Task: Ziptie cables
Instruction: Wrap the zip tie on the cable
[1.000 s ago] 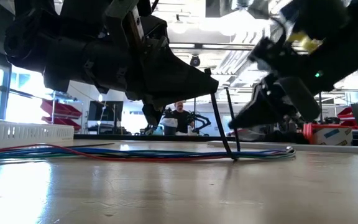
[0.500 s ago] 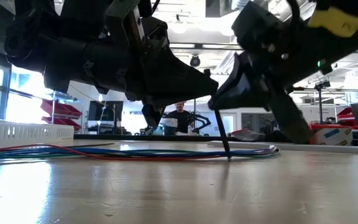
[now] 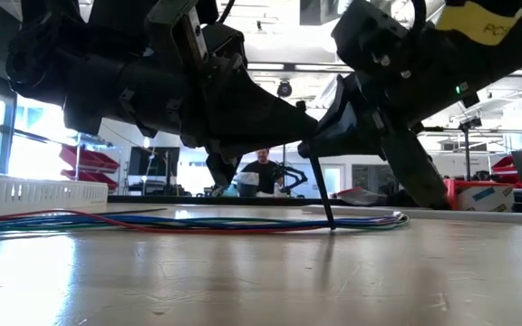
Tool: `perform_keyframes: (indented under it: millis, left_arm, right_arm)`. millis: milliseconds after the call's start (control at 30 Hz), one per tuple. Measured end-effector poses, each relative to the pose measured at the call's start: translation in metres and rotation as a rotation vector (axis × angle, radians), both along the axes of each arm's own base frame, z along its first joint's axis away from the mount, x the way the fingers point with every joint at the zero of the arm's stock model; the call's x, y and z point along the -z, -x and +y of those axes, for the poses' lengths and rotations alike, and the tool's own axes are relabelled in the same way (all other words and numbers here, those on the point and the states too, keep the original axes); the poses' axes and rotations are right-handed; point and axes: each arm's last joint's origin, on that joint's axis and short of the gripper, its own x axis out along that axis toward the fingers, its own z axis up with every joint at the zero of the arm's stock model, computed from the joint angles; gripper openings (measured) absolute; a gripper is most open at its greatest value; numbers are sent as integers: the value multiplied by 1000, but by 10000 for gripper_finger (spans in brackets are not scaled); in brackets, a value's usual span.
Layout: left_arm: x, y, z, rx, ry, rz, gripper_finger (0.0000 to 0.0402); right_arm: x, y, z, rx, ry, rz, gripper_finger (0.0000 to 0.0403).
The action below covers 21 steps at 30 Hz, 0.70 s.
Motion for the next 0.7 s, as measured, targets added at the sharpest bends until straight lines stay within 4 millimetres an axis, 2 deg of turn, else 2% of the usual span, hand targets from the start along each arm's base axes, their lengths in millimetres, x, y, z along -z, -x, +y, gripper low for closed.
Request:
perform_keyframes:
  millis: [433,700]
  left_arm:
    - [0,0,0,1,-1,1,0]
    - [0,0,0,1,-1,1,0]
  right_arm:
    - [0,5,12,-81,36,30,0]
    - [1,4,6,-57,50,45,0]
